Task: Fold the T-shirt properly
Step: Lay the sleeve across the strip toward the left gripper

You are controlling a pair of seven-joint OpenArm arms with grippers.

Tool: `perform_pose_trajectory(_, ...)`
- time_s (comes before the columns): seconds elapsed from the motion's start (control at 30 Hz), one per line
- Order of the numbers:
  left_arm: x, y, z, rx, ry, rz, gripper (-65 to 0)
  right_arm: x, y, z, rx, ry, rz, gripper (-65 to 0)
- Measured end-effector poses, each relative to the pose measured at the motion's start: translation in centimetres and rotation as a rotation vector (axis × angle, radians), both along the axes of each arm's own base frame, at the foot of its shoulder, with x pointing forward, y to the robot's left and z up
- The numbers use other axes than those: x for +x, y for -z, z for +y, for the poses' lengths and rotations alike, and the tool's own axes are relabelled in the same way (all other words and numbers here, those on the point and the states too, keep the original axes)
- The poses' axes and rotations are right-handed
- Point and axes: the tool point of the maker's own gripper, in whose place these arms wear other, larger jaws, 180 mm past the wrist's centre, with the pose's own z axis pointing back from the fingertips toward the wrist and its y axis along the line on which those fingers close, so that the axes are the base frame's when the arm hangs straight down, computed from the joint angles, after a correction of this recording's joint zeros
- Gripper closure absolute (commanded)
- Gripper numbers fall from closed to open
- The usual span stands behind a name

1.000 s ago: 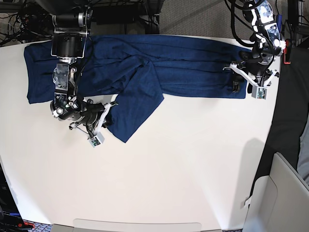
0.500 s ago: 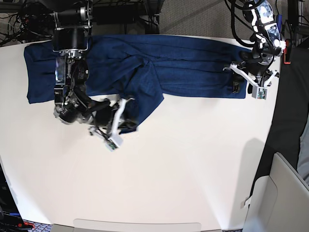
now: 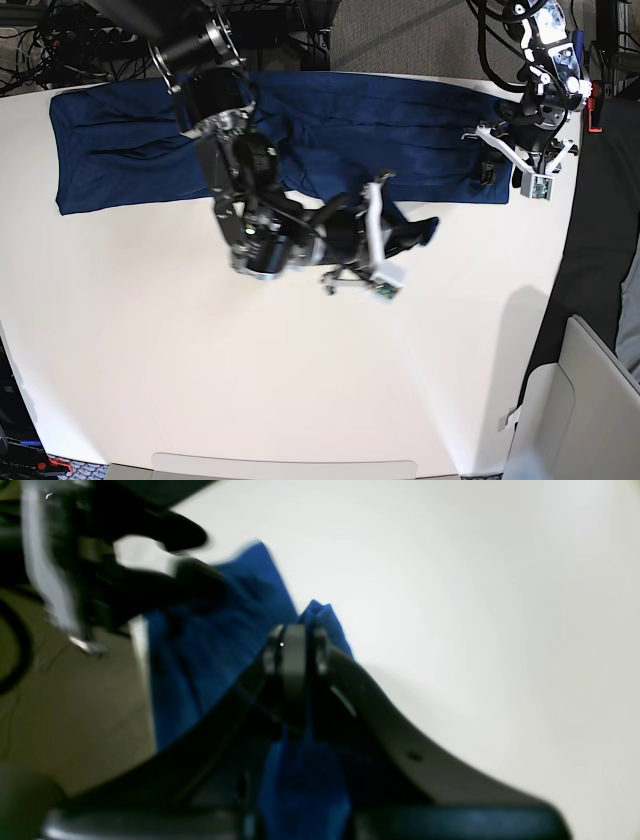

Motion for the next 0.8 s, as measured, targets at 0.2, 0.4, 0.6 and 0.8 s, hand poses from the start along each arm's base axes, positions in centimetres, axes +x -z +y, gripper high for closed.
perform_pose_trajectory(0.2,-0.3,0.2,0.0,0.0,0.0,0.008,-31.3,-1.7,0.7,2.8,-0.075,-0.136,-0.02,-0.7)
perform_pose_trajectory(0.4,-0.4,0.3,0.0,-0.001,-0.001,0.012,-31.3,-2.8,-0.1,4.6,-0.096,-0.222,-0.071,-0.7)
perform_pose_trajectory(0.6,-0.7,-0.1,1.5,0.005,-0.048,0.0,-31.3,-3.6,0.1,5.2,-0.152,-0.29,-0.121,-0.7)
perform_pose_trajectory(0.8,-1.5,-0.5,4.2,0.028,-0.134,-0.004,-31.3,-5.0,0.4,5.9,-0.172,-0.346,-0.136,-0.7)
